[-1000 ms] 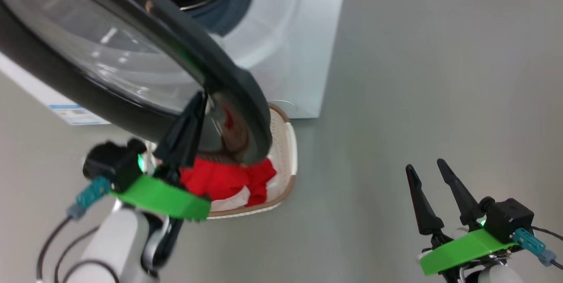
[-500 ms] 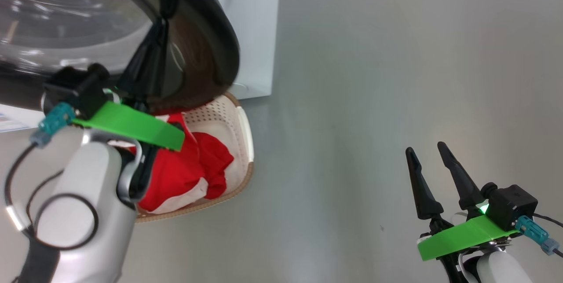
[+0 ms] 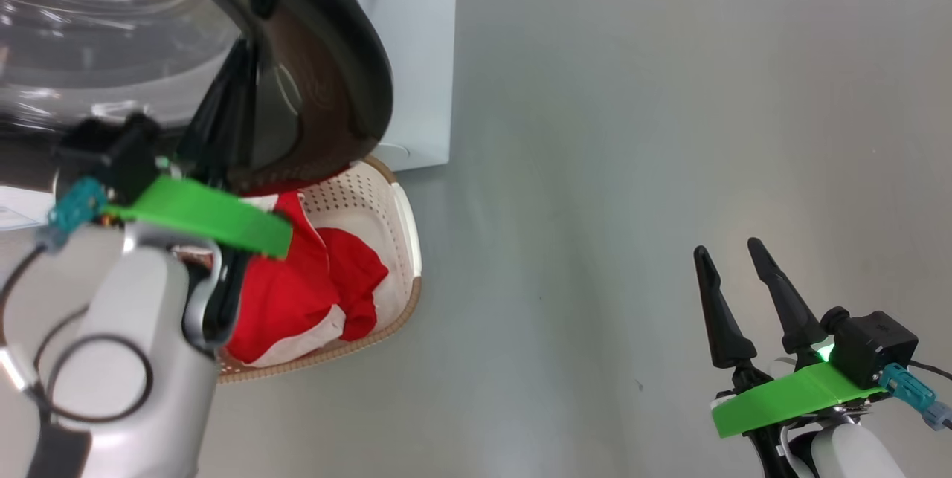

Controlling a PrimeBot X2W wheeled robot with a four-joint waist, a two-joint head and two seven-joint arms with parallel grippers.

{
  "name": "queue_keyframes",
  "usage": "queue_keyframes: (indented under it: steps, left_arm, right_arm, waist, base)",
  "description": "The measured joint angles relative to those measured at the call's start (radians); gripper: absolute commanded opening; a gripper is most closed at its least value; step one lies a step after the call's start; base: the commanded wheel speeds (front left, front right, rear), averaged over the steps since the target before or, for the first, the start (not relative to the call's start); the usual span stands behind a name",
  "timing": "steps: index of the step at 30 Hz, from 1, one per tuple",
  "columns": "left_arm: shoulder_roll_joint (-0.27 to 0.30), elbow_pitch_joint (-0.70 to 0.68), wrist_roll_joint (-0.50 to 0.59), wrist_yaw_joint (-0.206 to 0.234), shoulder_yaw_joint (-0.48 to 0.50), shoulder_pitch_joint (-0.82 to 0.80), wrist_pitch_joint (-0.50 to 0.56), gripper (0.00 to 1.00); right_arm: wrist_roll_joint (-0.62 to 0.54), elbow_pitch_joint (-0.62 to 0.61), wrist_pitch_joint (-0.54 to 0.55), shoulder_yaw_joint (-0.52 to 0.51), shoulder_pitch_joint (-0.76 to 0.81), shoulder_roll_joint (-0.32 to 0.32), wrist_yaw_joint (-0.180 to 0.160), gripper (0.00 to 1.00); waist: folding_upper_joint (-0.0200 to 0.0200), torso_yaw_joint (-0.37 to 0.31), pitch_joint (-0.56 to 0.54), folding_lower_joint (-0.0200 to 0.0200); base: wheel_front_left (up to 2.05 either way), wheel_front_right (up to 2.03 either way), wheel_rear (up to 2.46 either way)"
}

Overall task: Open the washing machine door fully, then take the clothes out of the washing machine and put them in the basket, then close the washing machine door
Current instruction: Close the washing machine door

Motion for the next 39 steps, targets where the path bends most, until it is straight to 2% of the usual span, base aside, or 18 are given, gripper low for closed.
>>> queue_keyframes:
  steps: [19,20,22,24,27,29,33,34,39]
  left_arm:
    - [-0.049,-0.094,0.083,0.0,0.181,0.43,0.0,0.02]
    - [-0.054,-0.099,0.086,0.0,0.189,0.448,0.0,0.13]
    - [-0.06,-0.109,0.093,0.0,0.204,0.483,0.0,0.24]
    - [-0.06,-0.123,0.118,0.0,0.219,0.52,0.0,0.27]
    - [-0.062,-0.14,0.143,0.0,0.237,0.578,0.0,0.43]
    - [-0.064,-0.149,0.154,0.0,0.255,0.615,0.0,0.47]
    - [-0.069,-0.172,0.183,0.0,0.298,0.671,0.0,0.84]
    - [-0.071,-0.18,0.192,0.0,0.307,0.684,0.0,0.98]
    - [-0.091,-0.221,0.202,0.0,0.341,0.749,0.0,1.0]
  right_arm:
    - [-0.017,0.011,0.0,-0.017,0.071,-0.012,0.0,1.0]
    - [-0.017,0.011,0.0,-0.019,0.077,-0.014,0.0,1.0]
    - [-0.017,0.012,0.0,-0.022,0.093,-0.019,0.0,1.0]
    - [-0.017,0.013,0.0,-0.022,0.11,-0.024,0.0,1.0]
    - [-0.017,0.015,0.0,-0.023,0.133,-0.03,0.0,1.0]
    - [-0.017,0.015,0.0,-0.024,0.15,-0.036,0.0,1.0]
    - [-0.017,0.015,0.0,-0.034,0.178,-0.039,0.0,1.0]
    - [-0.017,0.014,0.0,-0.036,0.185,-0.039,0.0,1.0]
    - [-0.017,0.015,0.0,-0.039,0.218,-0.04,0.0,1.0]
  waist:
    - [0.0,0.067,-0.136,0.0]
    - [0.0,0.072,-0.144,0.0]
    - [0.0,0.08,-0.159,0.0]
    - [0.0,0.086,-0.176,0.0]
    - [0.0,0.093,-0.201,0.0]
    - [0.0,0.096,-0.218,0.0]
    - [0.0,0.098,-0.245,0.0]
    - [0.0,0.097,-0.25,0.0]
    - [0.0,0.091,-0.274,0.0]
  base:
    - [0.0,0.0,0.0]
    - [0.0,0.0,0.0]
    - [0.0,0.0,0.0]
    - [0.0,0.0,0.0]
    - [0.0,0.0,0.0]
    - [0.0,0.0,0.0]
    - [0.0,0.0,0.0]
    - [0.0,0.0,0.0]
    - [0.0,0.0,0.0]
